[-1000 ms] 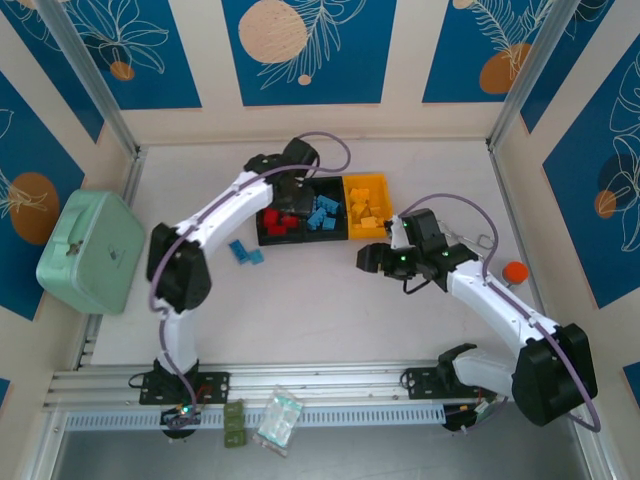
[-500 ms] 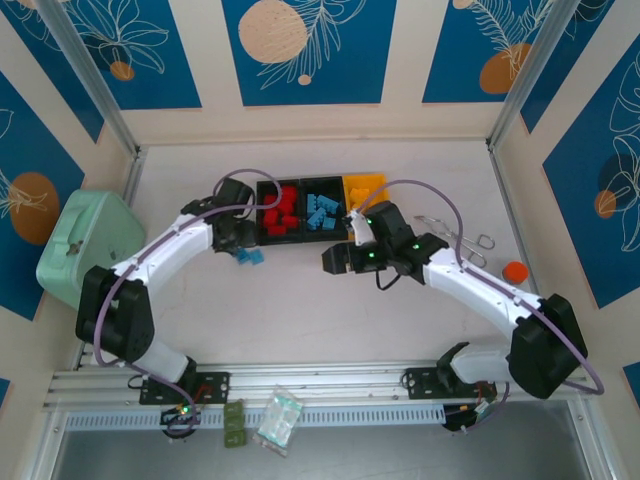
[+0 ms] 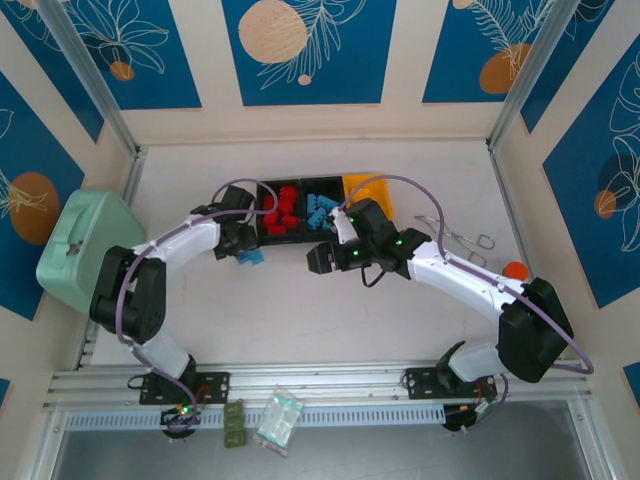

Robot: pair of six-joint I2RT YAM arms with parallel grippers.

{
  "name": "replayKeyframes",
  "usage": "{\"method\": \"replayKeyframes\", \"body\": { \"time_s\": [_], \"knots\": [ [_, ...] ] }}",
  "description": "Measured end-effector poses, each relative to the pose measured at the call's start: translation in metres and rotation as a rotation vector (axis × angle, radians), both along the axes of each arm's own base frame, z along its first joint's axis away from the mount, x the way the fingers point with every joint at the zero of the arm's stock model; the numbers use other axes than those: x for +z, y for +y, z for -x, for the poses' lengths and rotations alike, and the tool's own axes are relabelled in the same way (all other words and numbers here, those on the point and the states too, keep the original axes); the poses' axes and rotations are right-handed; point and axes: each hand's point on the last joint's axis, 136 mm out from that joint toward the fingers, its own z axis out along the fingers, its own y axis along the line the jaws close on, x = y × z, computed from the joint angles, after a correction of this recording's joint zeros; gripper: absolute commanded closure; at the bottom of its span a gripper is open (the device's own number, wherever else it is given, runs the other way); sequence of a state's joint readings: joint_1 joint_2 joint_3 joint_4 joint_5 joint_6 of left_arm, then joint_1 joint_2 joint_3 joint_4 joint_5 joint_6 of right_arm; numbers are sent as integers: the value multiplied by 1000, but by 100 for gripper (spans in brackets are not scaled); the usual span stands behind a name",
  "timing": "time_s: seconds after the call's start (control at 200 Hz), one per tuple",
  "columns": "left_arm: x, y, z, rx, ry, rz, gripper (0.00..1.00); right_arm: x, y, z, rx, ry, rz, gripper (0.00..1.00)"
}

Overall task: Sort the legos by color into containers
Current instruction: Pick up the lego from the middle-left of the table.

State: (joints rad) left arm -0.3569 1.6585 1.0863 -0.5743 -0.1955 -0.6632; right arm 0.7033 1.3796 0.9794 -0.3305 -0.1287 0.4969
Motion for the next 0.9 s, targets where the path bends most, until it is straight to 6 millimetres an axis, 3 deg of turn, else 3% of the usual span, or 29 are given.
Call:
{"method": "replayKeyframes", "body": {
  "time_s": [0.12, 0.285, 0.355, 0.475, 0.715, 0.9],
  "knots": [
    [-3, 2, -5, 19, -10, -5, 40, 3, -2, 0, -6, -9, 0, 28],
    [-24, 6, -6, 33, 30, -29, 45, 3, -2, 0, -7, -8, 2, 28],
    [-32, 8, -4, 40, 47, -34, 51, 2, -2, 0, -7, -8, 3, 28],
    [-38, 11, -1, 54, 58, -36, 71, 2, -2, 0, -7, -8, 3, 28],
    [-32, 11, -1, 41, 43, -33, 79, 2, -2, 0, -8, -8, 3, 28],
    [-4, 6, 1, 0, 12, -4, 79, 2, -7, -5, -26, -8, 1, 29]
  ]
}}
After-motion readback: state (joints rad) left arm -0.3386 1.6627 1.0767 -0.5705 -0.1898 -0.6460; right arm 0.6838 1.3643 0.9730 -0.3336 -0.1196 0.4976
